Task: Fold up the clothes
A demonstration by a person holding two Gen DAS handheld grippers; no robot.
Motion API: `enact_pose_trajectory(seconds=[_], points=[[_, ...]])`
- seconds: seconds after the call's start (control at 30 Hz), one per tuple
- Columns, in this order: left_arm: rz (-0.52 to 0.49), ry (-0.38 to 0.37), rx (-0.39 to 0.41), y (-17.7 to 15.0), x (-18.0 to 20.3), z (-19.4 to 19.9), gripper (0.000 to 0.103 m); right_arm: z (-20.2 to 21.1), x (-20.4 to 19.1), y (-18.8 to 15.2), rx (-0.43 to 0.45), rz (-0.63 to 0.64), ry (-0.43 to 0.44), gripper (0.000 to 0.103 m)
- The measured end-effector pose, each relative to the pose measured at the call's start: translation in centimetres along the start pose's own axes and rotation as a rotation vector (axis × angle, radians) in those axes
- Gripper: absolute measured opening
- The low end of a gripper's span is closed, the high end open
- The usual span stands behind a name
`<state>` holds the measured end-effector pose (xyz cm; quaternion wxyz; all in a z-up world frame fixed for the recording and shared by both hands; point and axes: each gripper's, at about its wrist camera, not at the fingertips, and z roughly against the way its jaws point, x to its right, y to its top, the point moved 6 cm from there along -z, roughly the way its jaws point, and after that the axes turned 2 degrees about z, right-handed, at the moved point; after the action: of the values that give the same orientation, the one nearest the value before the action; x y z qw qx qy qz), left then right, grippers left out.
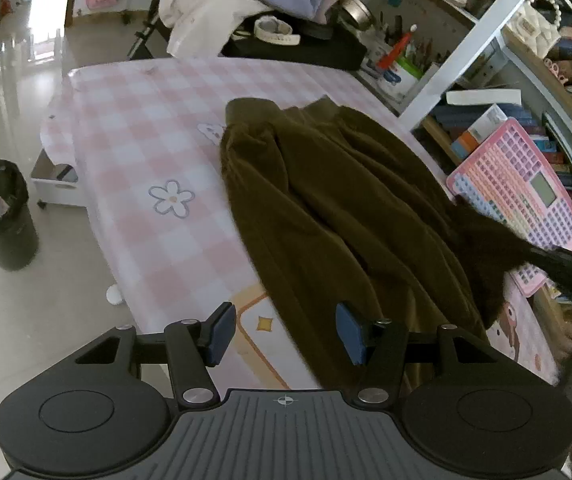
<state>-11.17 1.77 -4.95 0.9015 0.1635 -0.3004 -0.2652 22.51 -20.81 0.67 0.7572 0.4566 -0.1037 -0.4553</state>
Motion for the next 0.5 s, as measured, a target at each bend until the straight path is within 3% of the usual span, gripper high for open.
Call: enact_pose_trajectory(seconds=[0.1,0.13,0.27,0.37,0.4,0.47,0.5], points=[[0.001,-0.005,-0.006,0.0,0.1,-0.3,0.056,4.2,8.1,-2.3,-0.033,-0.191,-0.202,0.008],[0.001,-0.007,-0.008,0.0,0.2,-0.4,0.056,4.9,10.1,-3.6,-0.069,-0.251,-0.233,0.008],[-0.022,-0.027,-0.024,0.0,1.1,-0.9,0.056,5.0,13.1,-8.7,-0.174,-0.387,-0.254,0.011],[-0.073,-0.052,-0.028,-0.2,2.4,-0.9,0.056,5.1,13.7,-10.2,-0.167,-0.445,-0.256,0.027],[-0.083,-0.054,-0.026,-0.2,2.6,-0.8,0.056,5.2,13.8,-10.4,-0.16,-0.459,-0.253,0.04],[-0.074,-0.05,-0.023,-0.2,2.4,-0.6,0.056,5.7,13.7,-10.3,-0.149,-0.463,-0.246,0.041],[-0.065,-0.048,-0.021,-0.1,2.2,-0.6,0.056,5.7,13.4,-10.2,-0.15,-0.446,-0.246,0.038]])
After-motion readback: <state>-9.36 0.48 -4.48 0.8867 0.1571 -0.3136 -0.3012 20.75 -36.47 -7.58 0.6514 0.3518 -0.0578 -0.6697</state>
